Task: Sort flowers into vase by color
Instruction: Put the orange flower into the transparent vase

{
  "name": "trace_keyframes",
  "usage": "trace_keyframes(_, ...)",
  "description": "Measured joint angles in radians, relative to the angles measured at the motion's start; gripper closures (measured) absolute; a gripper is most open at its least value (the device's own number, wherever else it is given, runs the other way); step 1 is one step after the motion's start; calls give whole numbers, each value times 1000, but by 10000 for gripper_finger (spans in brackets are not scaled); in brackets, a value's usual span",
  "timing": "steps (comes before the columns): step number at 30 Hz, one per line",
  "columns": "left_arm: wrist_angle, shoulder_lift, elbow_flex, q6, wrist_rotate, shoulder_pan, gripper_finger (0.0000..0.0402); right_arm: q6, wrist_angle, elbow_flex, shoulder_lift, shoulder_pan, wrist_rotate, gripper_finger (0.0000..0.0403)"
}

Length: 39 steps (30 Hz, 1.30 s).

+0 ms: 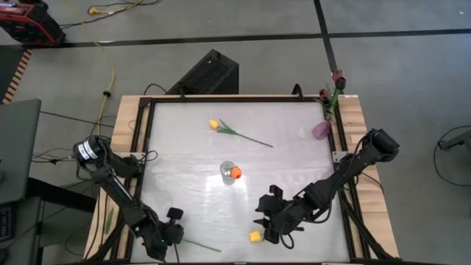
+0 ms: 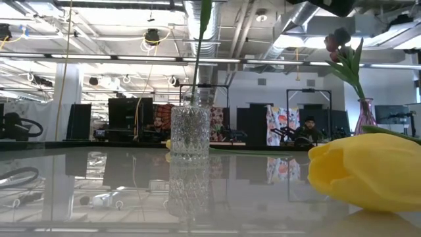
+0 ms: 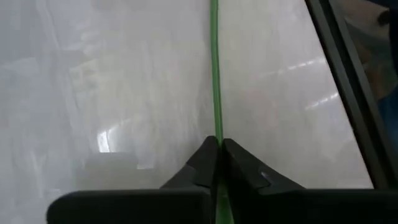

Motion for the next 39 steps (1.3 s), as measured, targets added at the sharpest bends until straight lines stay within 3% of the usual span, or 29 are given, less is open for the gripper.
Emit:
trace_keyframes(7, 5, -13, -2, 161, -14, 48, 400, 51, -1, 0, 0, 9, 1, 198)
trace_keyframes(12, -60, -63, 36, 388, -197, 121, 401, 57, 3, 0, 0, 10, 49, 198)
trace_keyframes(15, -109, -105, 81, 450, -239, 167, 401, 51, 42, 0, 0, 6, 71, 198)
trace_keyframes(23, -139, -128, 148, 551, -153, 259, 401, -90, 179, 0, 0, 10, 82, 213)
trace_keyframes(28, -139, -127, 148, 632, -212, 265, 401, -48, 229, -7, 74, -4, 164, 225)
trace_keyframes(33, -138, -127, 149, 672, -268, 263, 401, 40, 322, -8, 169, -76, 99, 229)
trace_keyframes(39, -181, -78, 226, 746, -273, 267, 402, 49, 401, -7, 245, -169, -72, 230)
